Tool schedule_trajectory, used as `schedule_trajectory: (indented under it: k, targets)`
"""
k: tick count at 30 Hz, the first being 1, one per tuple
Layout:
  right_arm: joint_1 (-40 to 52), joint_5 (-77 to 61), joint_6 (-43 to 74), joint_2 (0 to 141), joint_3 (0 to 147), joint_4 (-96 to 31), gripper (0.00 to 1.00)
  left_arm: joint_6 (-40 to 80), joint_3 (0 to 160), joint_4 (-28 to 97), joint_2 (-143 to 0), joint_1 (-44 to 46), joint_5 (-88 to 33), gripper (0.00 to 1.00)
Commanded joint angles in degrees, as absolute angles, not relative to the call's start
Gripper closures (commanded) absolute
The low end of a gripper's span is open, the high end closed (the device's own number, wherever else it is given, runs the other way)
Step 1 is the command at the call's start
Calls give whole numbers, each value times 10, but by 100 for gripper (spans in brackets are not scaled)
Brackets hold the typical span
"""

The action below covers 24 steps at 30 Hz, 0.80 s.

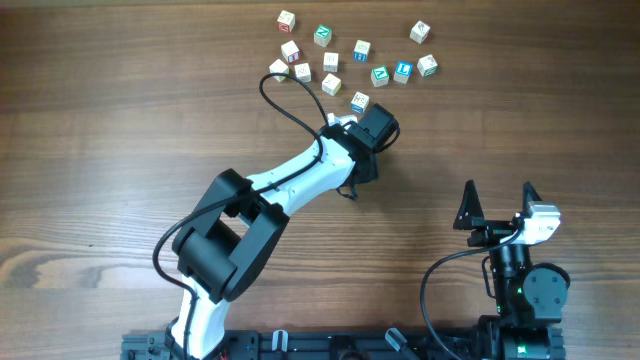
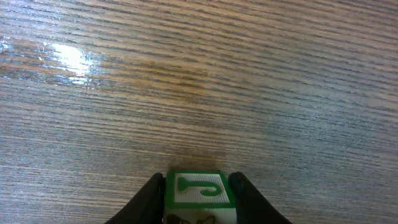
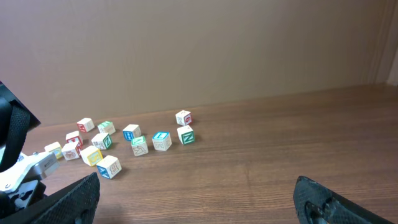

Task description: Form a tower

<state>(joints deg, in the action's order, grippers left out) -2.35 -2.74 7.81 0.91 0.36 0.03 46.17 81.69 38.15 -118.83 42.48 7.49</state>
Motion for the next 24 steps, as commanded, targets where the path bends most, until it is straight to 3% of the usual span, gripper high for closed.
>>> schedule_trajectory:
  k: [1,7,12,14,20,24]
  targets:
    - [-22,-28,76,6,3,1,0,452,812,385,-1194,427,84,71]
    - [-22,-28,76,6,3,1,0,433,812,381,-1194,427,76,69]
    - [-22,-28,76,6,3,1,0,433,812,381,-1193,427,76,15]
    - [-22,-28,76,6,3,1,0,433,812,381,-1192,427,76,0]
    - [-22,-28,76,6,3,1,0,425,812,383,-1140,426,76,0]
    - [-22,-28,76,6,3,1,0,322,814,348,-1067,424,77,0]
